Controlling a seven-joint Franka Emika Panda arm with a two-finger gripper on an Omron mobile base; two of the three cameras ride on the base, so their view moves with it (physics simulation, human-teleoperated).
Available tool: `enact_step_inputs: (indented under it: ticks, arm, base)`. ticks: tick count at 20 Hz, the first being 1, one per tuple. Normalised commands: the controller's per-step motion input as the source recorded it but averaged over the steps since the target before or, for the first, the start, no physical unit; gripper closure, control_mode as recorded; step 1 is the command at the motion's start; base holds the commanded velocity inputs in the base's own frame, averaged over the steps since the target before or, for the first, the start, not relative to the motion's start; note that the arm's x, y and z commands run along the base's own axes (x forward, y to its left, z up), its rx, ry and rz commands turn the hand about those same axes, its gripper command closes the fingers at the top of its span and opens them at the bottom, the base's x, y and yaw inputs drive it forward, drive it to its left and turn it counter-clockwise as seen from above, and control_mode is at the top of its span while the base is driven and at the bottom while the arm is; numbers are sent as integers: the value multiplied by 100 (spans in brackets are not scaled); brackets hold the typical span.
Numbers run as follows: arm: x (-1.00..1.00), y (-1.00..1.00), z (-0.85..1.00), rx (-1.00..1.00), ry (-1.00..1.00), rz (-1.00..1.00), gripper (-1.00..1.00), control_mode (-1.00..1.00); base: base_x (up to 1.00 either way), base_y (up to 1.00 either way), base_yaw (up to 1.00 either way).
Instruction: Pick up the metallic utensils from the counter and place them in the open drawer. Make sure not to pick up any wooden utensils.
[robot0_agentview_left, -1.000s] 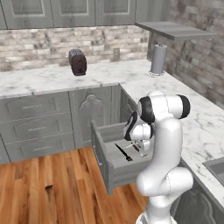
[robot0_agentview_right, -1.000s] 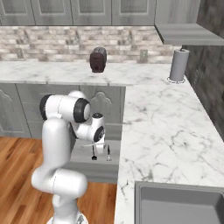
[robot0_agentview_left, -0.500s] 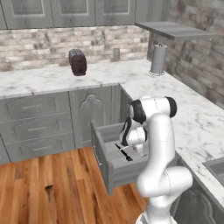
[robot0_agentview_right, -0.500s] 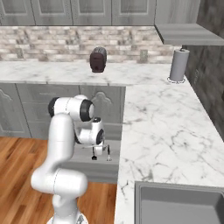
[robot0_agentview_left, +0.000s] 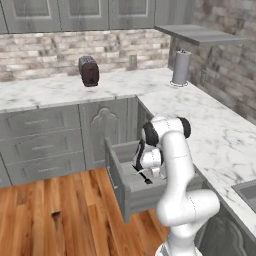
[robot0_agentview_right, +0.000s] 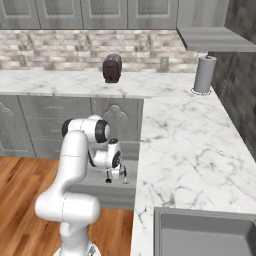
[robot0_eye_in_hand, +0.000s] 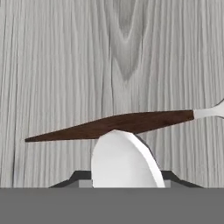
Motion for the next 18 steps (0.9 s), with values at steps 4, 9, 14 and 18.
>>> enact_step_inputs:
  ticks: [4,9,14,18]
  arm:
    - [7,-1,-39,0,1,-2,-100,-100]
    - [-13,-6,43,4,0,-4,-100,-100]
    - [-26,-14,100,7,0,-9,-100,-100]
    - [-57,-32,100,9,-2,-4,-100,-100]
  base:
    - [0,0,0]
    - [0,0,0]
    - [0,0,0]
    - [0,0,0]
